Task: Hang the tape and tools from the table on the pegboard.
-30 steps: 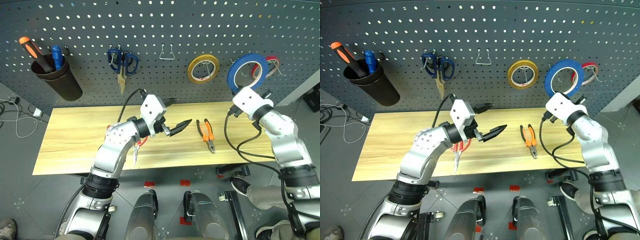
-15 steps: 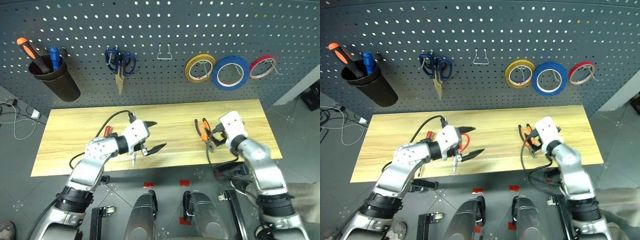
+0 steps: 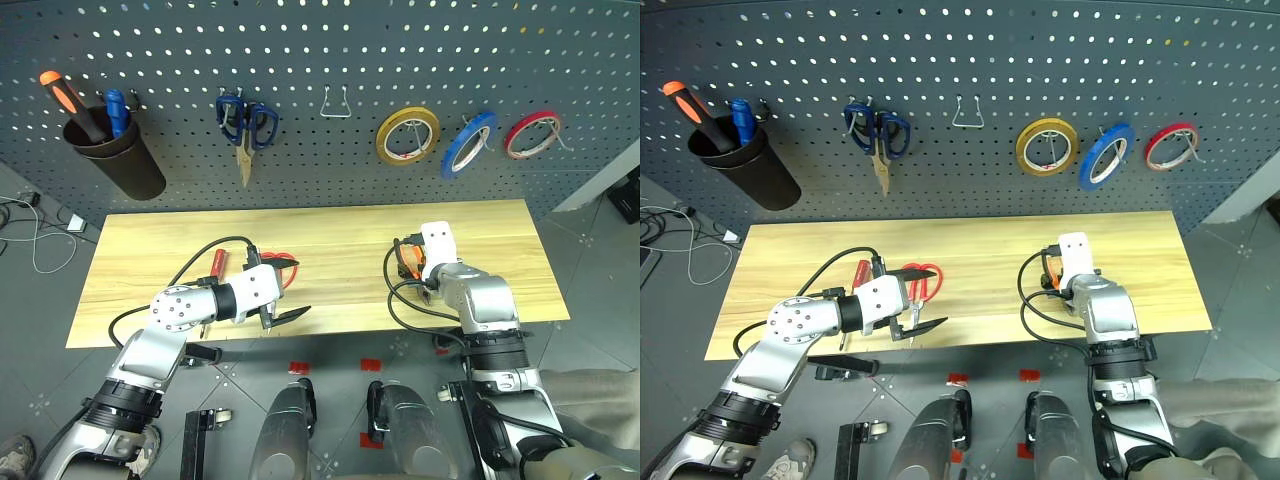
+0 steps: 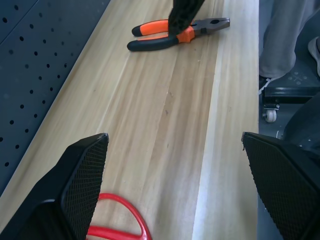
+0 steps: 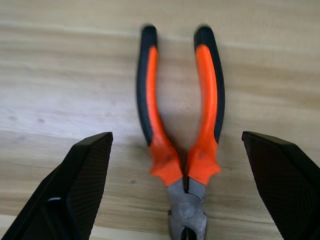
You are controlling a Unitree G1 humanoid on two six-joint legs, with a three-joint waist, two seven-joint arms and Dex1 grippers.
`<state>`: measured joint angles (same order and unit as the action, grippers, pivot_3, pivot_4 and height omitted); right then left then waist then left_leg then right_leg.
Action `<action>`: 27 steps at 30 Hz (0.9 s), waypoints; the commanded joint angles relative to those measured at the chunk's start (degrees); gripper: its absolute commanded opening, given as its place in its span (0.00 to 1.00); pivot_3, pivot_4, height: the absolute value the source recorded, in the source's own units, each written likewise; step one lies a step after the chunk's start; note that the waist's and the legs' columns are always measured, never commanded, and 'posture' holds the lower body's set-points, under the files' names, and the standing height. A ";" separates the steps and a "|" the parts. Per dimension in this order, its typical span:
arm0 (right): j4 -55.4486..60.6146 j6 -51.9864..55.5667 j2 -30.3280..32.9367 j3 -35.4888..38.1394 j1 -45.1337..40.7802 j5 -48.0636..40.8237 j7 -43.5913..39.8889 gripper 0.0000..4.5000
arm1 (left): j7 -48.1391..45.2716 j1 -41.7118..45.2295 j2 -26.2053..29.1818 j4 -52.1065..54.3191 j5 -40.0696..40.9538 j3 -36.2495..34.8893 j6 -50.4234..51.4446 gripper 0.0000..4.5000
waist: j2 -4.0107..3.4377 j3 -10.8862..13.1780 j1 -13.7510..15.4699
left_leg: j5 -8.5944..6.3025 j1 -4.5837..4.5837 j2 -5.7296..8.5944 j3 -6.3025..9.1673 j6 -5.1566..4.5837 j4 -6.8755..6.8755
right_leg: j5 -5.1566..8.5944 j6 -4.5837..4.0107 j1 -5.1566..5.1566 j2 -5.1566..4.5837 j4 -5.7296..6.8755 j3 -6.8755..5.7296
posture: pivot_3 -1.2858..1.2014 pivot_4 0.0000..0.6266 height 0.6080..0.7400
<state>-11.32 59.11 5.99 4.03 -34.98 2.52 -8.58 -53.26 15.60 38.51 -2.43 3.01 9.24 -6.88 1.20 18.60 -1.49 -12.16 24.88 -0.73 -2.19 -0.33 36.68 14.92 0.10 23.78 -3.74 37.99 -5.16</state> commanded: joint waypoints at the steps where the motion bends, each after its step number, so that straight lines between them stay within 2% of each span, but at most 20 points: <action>1: -6.59 -3.96 0.83 0.80 -3.72 -1.48 -0.28 0.98 | -0.01 -0.20 -0.22 1.42 -0.24 -0.09 -1.17 1.00 | 0.01 0.00 -0.09 | 0.00 0.00 0.00 -0.03 -0.01 -0.01 | 0.00 0.01 0.01 0.00 -0.01 0.01 | 0.50 0.55 1.00; 7: -18.96 -9.25 2.41 -0.79 -8.64 -2.08 -2.91 0.98 | 0.16 0.13 -0.85 1.16 -0.63 0.19 -1.15 1.00 | 0.00 0.00 -0.25 | -0.03 -0.01 -0.03 -0.07 -0.05 -0.02 | 0.01 0.02 0.05 0.03 0.06 0.04 | 0.51 0.54 1.00; 10: -24.78 -11.49 3.86 -1.79 -11.33 -1.67 -4.40 0.86 | 0.14 0.23 -0.98 0.80 -0.94 0.31 -1.51 1.00 | 0.01 0.00 -0.23 | -0.03 -0.01 -0.02 -0.08 -0.06 0.00 | 0.01 0.02 0.05 0.04 0.05 0.06 | 0.50 0.54 1.00; 13: -27.17 -12.98 4.82 -3.24 -12.65 -1.30 -5.68 0.65 | 0.27 0.26 -1.08 0.48 -1.21 0.24 -1.82 1.00 | 0.01 0.00 -0.21 | -0.03 -0.01 -0.01 -0.09 -0.06 0.02 | 0.01 0.02 0.04 0.03 0.06 0.07 | 0.50 0.53 1.00; 15: -27.36 -13.82 5.26 -4.20 -12.94 -1.18 -6.42 0.62 | 0.47 0.24 -1.20 0.39 -1.32 0.15 -1.92 1.00 | 0.01 0.00 -0.22 | -0.03 -0.01 -0.03 -0.09 -0.06 0.02 | 0.01 0.02 0.04 0.04 0.06 0.06 | 0.50 0.52 1.00; 21: -4.70 -11.46 5.07 -6.89 -6.76 -1.07 -5.49 0.62 | 3.78 -1.54 -2.46 1.97 1.81 -3.95 0.76 1.00 | 0.00 0.00 -0.23 | -0.03 0.08 -0.04 -0.11 -0.05 -0.01 | 0.01 0.02 0.15 0.03 0.07 0.10 | 0.51 0.52 1.00; 24: 16.07 -7.89 2.00 -9.51 0.07 -2.76 -4.73 0.62 | 5.68 -3.92 -3.85 5.23 6.92 -8.24 4.49 1.00 | 0.01 0.00 -0.28 | -0.02 0.21 -0.07 -0.13 -0.04 -0.01 | 0.01 0.03 0.30 0.05 0.10 0.11 | 0.51 0.52 1.00; 27: 34.48 -10.54 -3.07 -13.76 4.65 -0.23 0.65 0.62 | 8.21 -7.00 -4.88 10.28 11.47 -12.49 9.94 1.00 | 0.01 0.00 -0.44 | -0.02 0.25 -0.11 -0.11 -0.01 -0.09 | 0.03 0.06 0.35 0.07 0.07 0.10 | 0.51 0.52 1.00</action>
<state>12.30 51.05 4.60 -7.09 -29.69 1.29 -10.43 -46.60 9.62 33.87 3.58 11.43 -0.48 0.84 1.20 18.60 -1.93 -12.19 25.15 -0.86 -2.30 -0.33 36.58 14.95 0.17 24.17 -3.63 38.05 -5.04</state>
